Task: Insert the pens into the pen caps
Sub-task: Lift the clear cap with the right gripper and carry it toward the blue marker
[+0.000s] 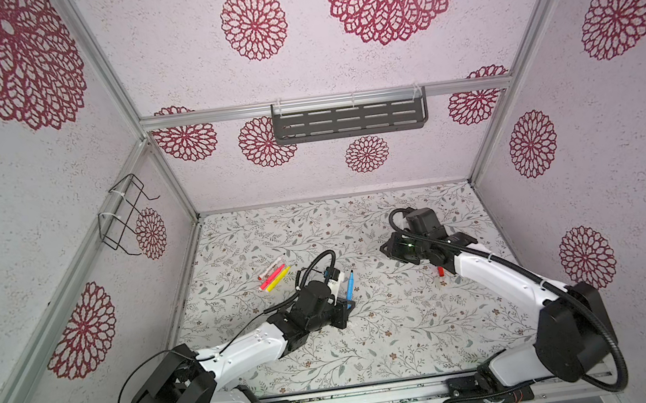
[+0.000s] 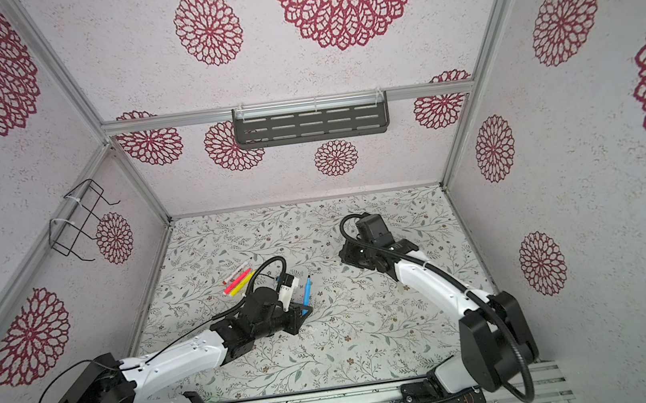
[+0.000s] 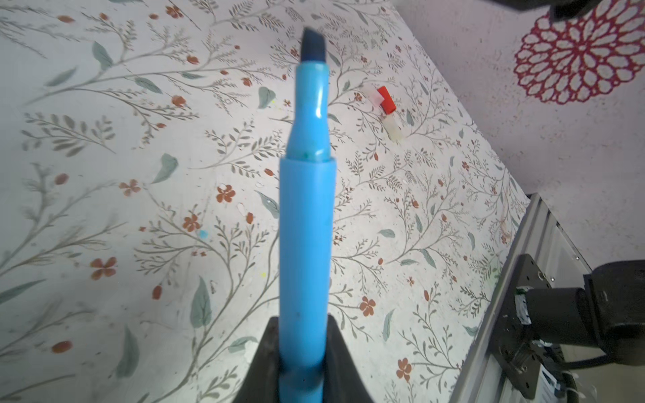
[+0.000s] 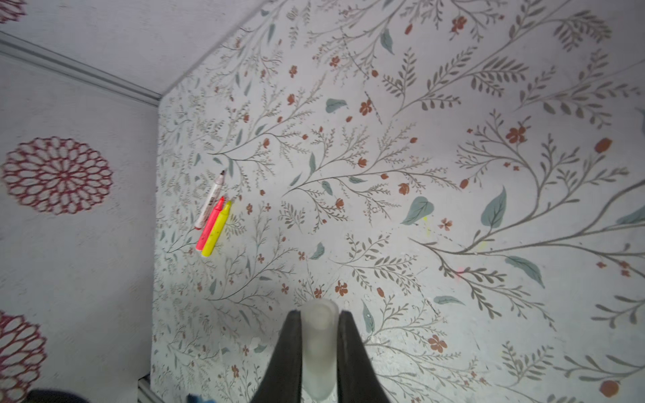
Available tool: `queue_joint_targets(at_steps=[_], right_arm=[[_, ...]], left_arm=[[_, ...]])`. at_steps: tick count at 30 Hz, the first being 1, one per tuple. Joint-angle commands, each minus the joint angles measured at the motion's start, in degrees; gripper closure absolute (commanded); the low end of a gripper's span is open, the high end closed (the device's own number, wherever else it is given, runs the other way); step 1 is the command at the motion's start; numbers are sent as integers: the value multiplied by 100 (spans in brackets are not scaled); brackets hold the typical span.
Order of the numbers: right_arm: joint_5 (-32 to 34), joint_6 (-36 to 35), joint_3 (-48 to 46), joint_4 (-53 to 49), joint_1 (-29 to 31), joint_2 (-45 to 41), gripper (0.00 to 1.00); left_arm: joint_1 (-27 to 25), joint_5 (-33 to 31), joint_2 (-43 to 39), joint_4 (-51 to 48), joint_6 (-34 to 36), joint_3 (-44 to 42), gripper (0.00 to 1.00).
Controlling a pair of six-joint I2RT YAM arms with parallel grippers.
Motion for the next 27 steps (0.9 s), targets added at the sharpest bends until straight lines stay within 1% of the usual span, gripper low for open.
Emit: queue_joint_targets(at_steps=[1,4,7,12,19,27], right_arm=[[-673,-349,-334,1142,-82,-575,100],[-1151,-401,-670,1758,-91,-863,100],[-1402,-414,-844,2087,-95,-1037,100],[-1540,-410,-1034,2366,-100,-1202,100],[-1763,-164,-1258,2851,-99,-1163,100],[-1760,-54,-1301,3081,-96,-1133,100]], left_arm=[[-151,124,105,364,66,276,96],[-215,219,217,476,84,405,96],[-234,284,312,532,98,526,97],[-236,375,427,523,111,694,97],[-239,446,423,556,84,769,97],[-242,486,352,583,92,784,97]])
